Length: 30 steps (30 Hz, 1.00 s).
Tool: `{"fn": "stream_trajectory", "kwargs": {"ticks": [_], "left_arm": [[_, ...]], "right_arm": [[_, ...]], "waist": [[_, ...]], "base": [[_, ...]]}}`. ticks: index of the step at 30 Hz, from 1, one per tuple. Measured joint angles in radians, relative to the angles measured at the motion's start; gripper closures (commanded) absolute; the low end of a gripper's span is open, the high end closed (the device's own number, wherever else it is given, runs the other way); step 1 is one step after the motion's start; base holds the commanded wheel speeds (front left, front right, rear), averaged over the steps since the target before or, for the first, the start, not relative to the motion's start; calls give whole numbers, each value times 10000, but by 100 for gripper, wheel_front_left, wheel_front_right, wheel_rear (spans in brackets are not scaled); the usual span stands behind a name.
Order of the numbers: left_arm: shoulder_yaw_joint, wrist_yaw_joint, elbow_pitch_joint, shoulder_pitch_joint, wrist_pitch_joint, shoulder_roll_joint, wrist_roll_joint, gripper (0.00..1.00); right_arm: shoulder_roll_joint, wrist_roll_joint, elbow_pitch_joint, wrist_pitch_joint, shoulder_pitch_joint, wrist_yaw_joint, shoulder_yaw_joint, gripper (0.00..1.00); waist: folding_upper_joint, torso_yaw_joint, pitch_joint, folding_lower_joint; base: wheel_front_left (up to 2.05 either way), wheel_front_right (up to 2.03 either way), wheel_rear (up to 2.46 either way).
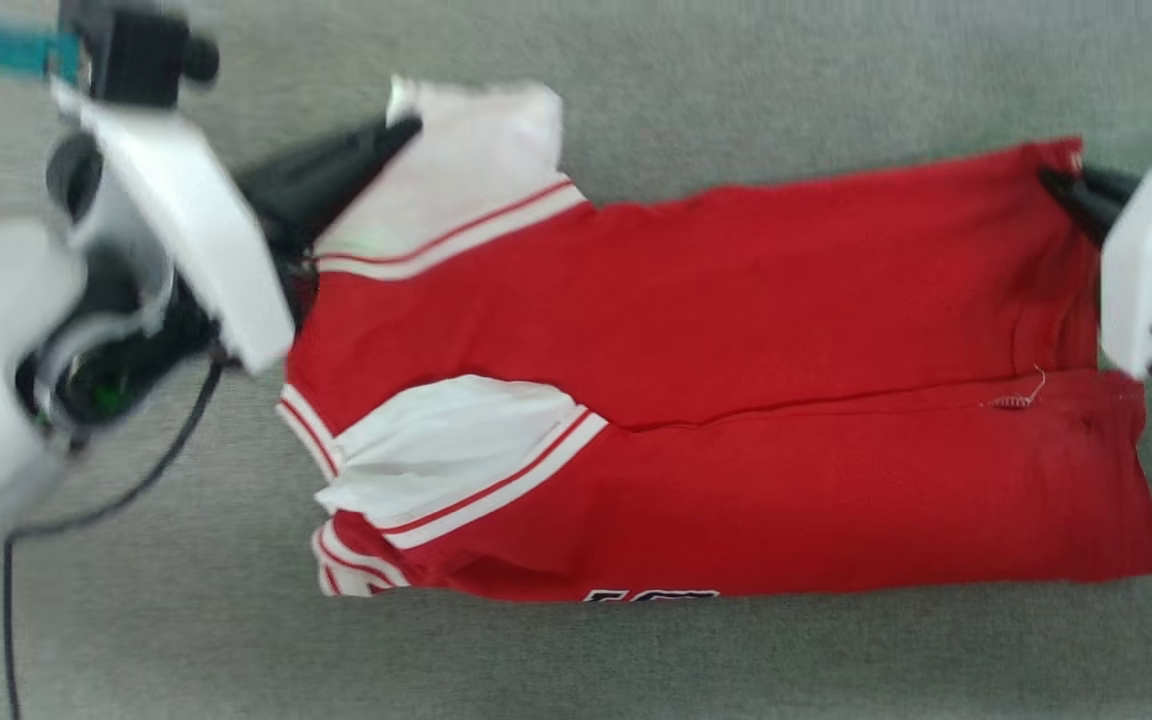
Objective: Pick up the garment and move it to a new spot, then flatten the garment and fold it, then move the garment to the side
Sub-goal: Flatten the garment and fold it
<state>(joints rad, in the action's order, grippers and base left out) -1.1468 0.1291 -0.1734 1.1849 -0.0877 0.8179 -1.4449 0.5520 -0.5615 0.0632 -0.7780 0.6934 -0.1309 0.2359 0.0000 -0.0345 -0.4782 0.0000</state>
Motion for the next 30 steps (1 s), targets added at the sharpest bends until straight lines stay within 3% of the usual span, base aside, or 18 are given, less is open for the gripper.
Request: {"fn": "stream_trajectory", "kwargs": {"ticks": [8, 15, 19, 22, 30], "left_arm": [[-727, 0, 2173, -2109, 1753, 1630, 86, 100], [-1020, 0, 3290, -4360, 3246, 2648, 21, 100], [-1064, 0, 3455, -5544, 3446, 2516, 23, 100], [-1055, 0, 3089, -5827, 3478, 1956, 151, 100], [-1122, 0, 1536, -5881, 3419, 677, 326, 100]], "right_arm": [[318, -36, -1641, -441, -2928, -2, -1509, 100], [-148, 29, -3051, -698, -5417, -2, -2982, 100], [-614, 75, -3570, -769, -6564, -2, -3578, 100], [-784, 71, -3381, -642, -6729, 0, -3645, 100], [-775, 345, -2151, -54, -6082, 0, -2853, 100]], "waist": [[0, -552, 1023, 0], [0, -758, 1320, 0], [0, -819, 1195, 0], [0, -848, 1077, 0], [0, -783, 879, 0]], "base": [[0, 0, 0], [0, 0, 0], [0, 0, 0], [0, 0, 0], [0, 0, 0]]}}
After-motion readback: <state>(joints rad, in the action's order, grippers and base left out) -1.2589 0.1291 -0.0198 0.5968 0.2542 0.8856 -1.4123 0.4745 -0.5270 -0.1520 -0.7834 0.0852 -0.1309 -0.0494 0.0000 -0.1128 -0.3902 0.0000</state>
